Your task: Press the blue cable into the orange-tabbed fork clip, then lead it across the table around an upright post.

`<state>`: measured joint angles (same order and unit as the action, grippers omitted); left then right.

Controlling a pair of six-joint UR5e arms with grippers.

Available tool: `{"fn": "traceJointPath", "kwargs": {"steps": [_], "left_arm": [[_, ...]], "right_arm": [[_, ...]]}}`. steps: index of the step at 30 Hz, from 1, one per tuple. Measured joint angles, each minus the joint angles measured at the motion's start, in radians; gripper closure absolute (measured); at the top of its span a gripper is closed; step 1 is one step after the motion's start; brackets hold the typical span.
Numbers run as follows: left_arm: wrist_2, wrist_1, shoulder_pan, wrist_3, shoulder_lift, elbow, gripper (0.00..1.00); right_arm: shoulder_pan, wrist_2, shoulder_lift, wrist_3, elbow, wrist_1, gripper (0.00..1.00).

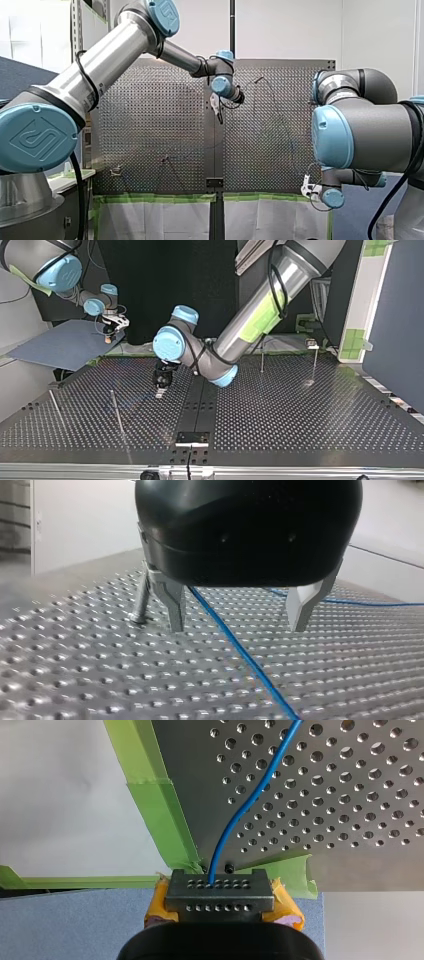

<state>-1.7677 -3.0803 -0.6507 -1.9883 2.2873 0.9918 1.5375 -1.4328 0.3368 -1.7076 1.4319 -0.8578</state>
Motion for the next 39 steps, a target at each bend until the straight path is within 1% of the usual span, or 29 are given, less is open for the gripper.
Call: {"fn": "traceJointPath", "kwargs": {"steps": [4, 8, 11, 17, 20, 24, 28, 30, 33, 39], "left_arm": [[-0.014, 0.006, -0.003, -0.016, -0.009, 0.033, 0.0], [-0.034, 0.035, 0.003, -0.021, -0.039, 0.072, 0.0], [-0.039, 0.061, 0.003, -0.019, -0.066, 0.099, 0.0], [-0.03, 0.112, -0.012, 0.006, -0.121, 0.155, 0.0], [-0.029, 0.124, -0.017, 0.013, -0.149, 0.183, 0.0], [-0.028, 0.147, -0.014, 0.011, -0.184, 0.218, 0.0], [-0.026, 0.178, -0.01, -0.003, -0.216, 0.25, 0.0], [-0.021, 0.192, -0.01, -0.002, -0.233, 0.267, 0.0], [-0.003, 0.199, -0.009, 0.016, -0.259, 0.293, 0.0], [0.047, 0.171, -0.015, 0.058, -0.314, 0.348, 0.0]], "right_arm": [[0.001, 0.001, 0.0, 0.0, 0.0, 0.0, 1.0], [0.002, 0.001, 0.0, 0.002, 0.0, 0.0, 1.0], [0.003, 0.001, 0.0, 0.002, 0.0, 0.0, 1.0], [0.003, 0.0, 0.0, 0.004, 0.0, 0.0, 1.0], [0.003, 0.0, -0.001, 0.004, 0.0, 0.0, 1.0], [0.003, 0.0, -0.001, 0.005, -0.001, 0.0, 1.0], [0.003, 0.001, -0.001, 0.005, -0.001, 0.0, 1.0], [0.004, 0.002, -0.001, 0.005, -0.002, 0.0, 1.0], [0.005, 0.004, 0.0, 0.004, -0.002, 0.0, 1.0], [0.007, 0.005, 0.0, 0.003, -0.002, 0.001, 1.0]]}}
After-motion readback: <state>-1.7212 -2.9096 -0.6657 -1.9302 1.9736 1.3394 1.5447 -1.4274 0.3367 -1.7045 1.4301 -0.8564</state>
